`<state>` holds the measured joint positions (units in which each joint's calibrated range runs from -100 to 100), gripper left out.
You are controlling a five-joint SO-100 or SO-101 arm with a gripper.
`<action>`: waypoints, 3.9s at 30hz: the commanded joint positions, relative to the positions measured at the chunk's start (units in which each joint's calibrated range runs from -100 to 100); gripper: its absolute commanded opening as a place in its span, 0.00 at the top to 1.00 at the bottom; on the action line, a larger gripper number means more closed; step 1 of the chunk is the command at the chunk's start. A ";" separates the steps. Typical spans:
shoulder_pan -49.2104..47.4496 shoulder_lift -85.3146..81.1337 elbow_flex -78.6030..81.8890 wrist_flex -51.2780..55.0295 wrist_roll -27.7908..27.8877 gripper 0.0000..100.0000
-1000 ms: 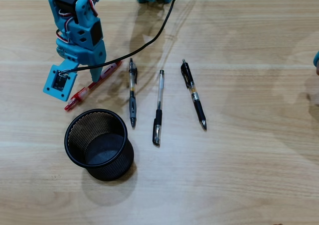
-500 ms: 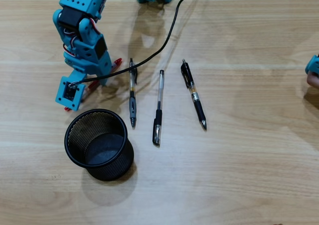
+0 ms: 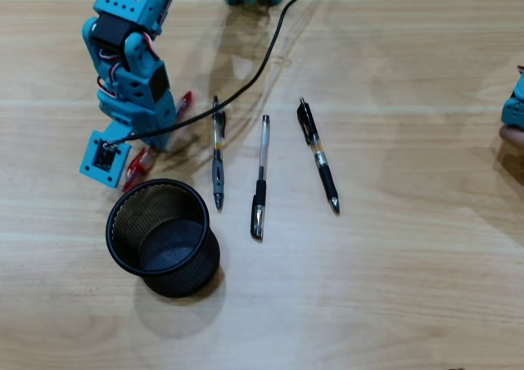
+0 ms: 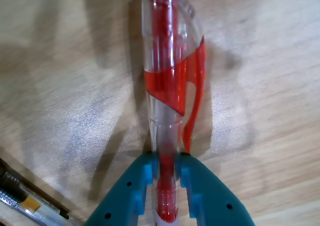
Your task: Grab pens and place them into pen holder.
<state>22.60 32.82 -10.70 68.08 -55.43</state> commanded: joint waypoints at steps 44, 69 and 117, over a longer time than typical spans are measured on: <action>-16.74 -61.59 32.37 -50.13 1.00 0.98; -18.38 -29.00 25.79 -85.34 0.84 0.98; -14.56 -38.16 25.61 -60.03 1.15 0.97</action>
<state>8.80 4.41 13.00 -2.25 -54.60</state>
